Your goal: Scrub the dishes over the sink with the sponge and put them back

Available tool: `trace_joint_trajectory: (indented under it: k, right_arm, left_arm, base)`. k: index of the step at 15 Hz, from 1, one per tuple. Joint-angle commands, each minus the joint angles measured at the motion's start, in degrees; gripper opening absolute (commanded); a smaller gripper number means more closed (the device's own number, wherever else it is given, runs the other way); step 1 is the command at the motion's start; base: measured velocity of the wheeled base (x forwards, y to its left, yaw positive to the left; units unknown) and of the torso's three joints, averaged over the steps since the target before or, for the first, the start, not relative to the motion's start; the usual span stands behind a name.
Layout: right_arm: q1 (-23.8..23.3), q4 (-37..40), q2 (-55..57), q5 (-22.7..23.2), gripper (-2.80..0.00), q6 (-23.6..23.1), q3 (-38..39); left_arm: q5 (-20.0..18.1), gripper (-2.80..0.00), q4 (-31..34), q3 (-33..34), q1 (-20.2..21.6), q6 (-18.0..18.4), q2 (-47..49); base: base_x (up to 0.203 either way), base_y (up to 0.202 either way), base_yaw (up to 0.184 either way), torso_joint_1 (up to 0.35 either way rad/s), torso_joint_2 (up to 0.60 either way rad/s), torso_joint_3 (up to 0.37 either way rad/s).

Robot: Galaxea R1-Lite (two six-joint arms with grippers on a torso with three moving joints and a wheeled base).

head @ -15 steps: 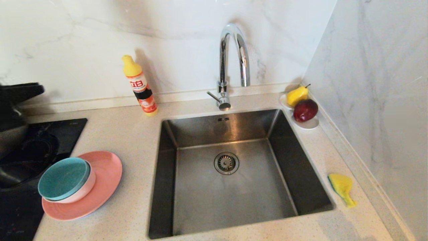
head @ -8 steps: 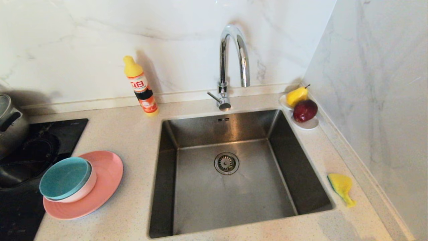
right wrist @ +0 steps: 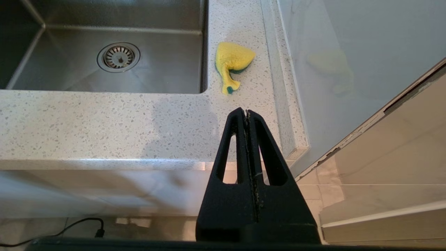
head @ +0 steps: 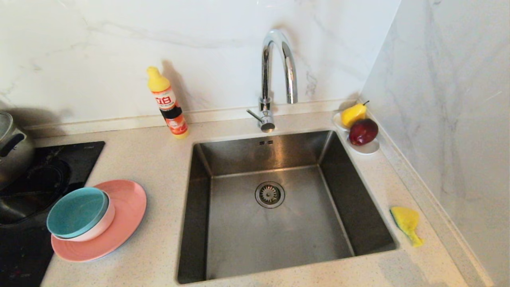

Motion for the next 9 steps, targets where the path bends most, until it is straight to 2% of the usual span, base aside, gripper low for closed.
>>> trace_joint_trajectory:
  k: [1, 7, 9]
  right_arm:
    - [0.0, 0.0, 0.0, 0.0, -2.8, 0.1, 0.0]
    - [0.0, 0.0, 0.0, -0.2, -2.8, -0.6, 0.0]
    - [0.1, 0.0, 0.1, -0.2, -2.8, 0.7, 0.0]
  left_arm:
    - [0.1, -2.8, -0.1, 0.6, 0.0, -0.3, -0.2]
    - [0.1, -2.8, -0.1, 0.6, 0.0, -0.3, -0.2]
    - [0.1, -2.8, -0.1, 0.6, 0.0, -0.3, -0.2]
  base:
    - [0.0, 0.0, 0.0, 0.0, 0.0, 0.0]
    - [0.0, 0.0, 0.0, 0.0, 0.0, 0.0]
    - [0.0, 0.0, 0.0, 0.0, 0.0, 0.0]
